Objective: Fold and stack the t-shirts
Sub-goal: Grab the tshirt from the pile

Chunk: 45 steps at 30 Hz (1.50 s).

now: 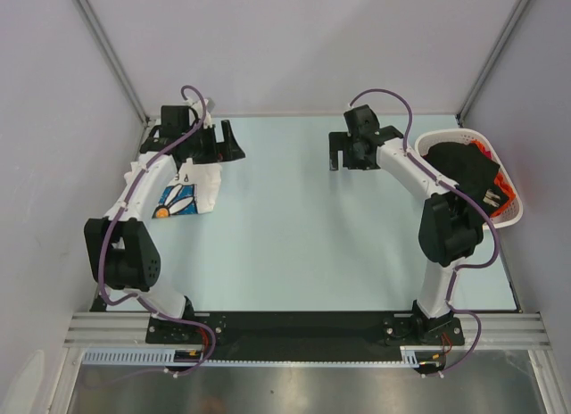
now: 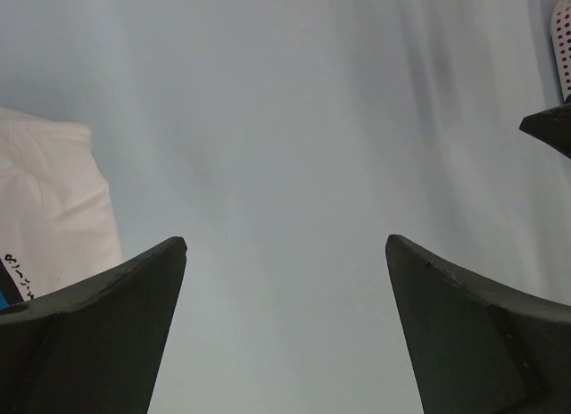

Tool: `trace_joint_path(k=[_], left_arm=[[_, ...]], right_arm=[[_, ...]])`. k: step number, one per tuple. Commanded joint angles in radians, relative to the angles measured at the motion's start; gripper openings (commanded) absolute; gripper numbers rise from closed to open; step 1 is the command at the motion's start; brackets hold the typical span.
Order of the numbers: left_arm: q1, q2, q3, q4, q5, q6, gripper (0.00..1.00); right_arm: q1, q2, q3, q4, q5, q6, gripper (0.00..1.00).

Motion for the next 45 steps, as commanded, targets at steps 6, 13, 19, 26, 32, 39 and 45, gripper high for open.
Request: trace_joint_path(k=[6,13,19,26,32,39,45], left_arm=[[-0.008,-0.001,0.029,-0.011,0.048,0.010,1.00],[-0.016,0.009,0.036,-0.028,0.049,0.035,1.00],[-0.016,0.029,0.015,-0.049,0.035,0.043,1.00],[-0.016,0.048,-0.007,-0.054,0.036,0.047,1.00],[-0.016,0.075,0.000,-0.062,0.059,0.064,1.00],[-0.014,0.097,-0.005,-0.062,0.081,0.072,1.00],[-0.016,0.102,-0.007,-0.066,0.072,0.089,1.00]], right_arm=[[0.011,0.001,0.036,-0.016,-0.007,-0.012,0.98],[0.030,0.019,0.038,-0.032,-0.009,-0.032,0.98],[0.094,0.059,0.029,-0.128,0.742,-0.138,1.00],[-0.274,-0.192,-0.083,-0.146,0.593,0.077,1.00],[-0.568,-0.420,-0.284,0.006,0.177,0.068,0.99],[-0.660,-0.421,-0.283,0.003,0.001,0.044,1.00],[-0.656,-0.328,-0.280,0.001,-0.086,0.104,0.99]])
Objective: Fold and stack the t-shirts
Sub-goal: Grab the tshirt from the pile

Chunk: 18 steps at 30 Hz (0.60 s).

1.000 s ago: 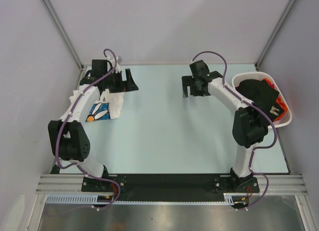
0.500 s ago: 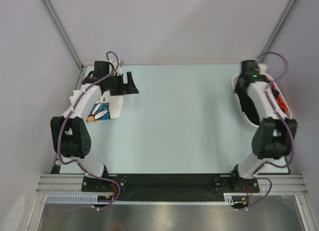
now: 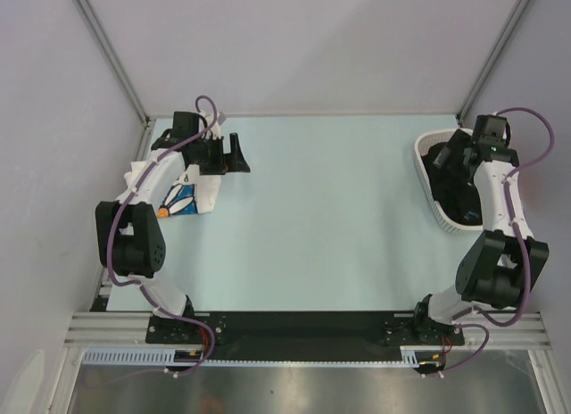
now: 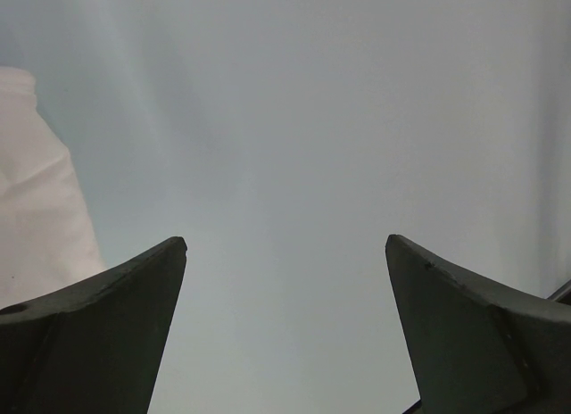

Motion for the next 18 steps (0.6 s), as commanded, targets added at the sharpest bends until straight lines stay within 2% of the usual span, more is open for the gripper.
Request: trace_joint_path(k=[1,4,5,9,10,11,12,13,18], left_arm=[[-0.005,-0.007,-0.001,-0.006,0.021,0.044,1.00],[-0.004,-0.012,0.001,-0.019,0.012,0.060,1.00],[-0.005,-0.016,-0.001,-0.022,0.009,0.063,1.00],[-0.004,-0.021,0.002,-0.046,-0.014,0.084,1.00],[-0.004,-0.021,0.002,-0.049,-0.020,0.087,1.00],[-0.004,-0.019,0.004,-0.052,-0.026,0.092,1.00],[-0.004,-0.019,0.005,-0.060,-0.031,0.101,1.00],[-0.004,-0.021,0.007,-0.065,-0.046,0.103,1.00],[-0.004,-0.019,0.015,-0.069,-0.056,0.101,1.00]], right_arm=[[0.005,0.074,0.012,0.002,-0.080,0.045,0.98],[0.049,0.101,0.037,-0.018,0.044,0.042,0.98],[0.086,0.109,0.050,-0.032,0.132,0.036,0.98],[0.167,0.192,0.134,-0.081,0.254,0.020,0.96],[0.178,0.208,0.146,-0.089,0.259,0.014,0.90],[0.186,0.244,0.168,-0.089,0.245,0.014,0.79],[0.201,0.255,0.176,-0.090,0.244,0.011,0.13],[0.216,0.267,0.189,-0.092,0.265,0.020,0.00],[0.299,0.285,0.298,-0.118,0.360,-0.003,0.00]])
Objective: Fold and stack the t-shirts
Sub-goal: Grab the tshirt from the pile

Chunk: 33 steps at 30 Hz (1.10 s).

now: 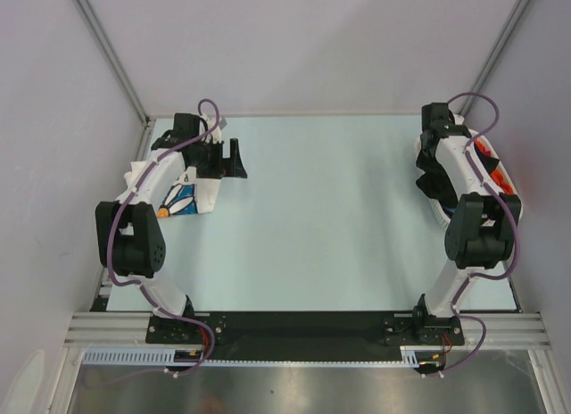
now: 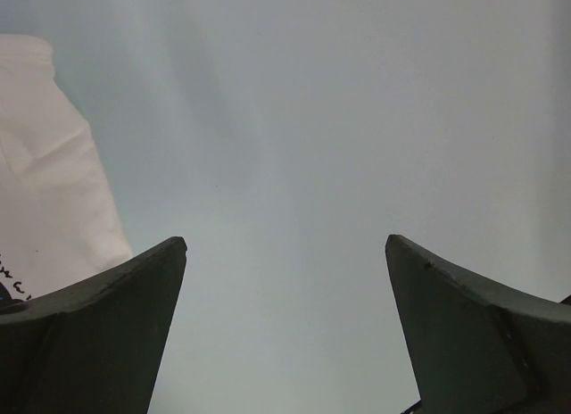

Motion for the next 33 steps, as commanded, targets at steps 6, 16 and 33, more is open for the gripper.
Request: trace_joint_path(k=[6,16,33], left_arm=[[-0.002,0.005,0.030,0.005,-0.001,0.003,1.00],[-0.001,-0.069,-0.025,0.092,-0.043,-0.049,1.00],[0.127,-0.195,-0.117,0.244,0.023,-0.179,1.00]], right_arm=[[0.135,-0.046,0.271,-0.039,0.228,-0.103,0.00],[0.308,-0.183,0.510,0.119,0.259,-0.258,0.00],[0.771,-0.031,0.719,0.004,-0.093,-0.138,0.00]])
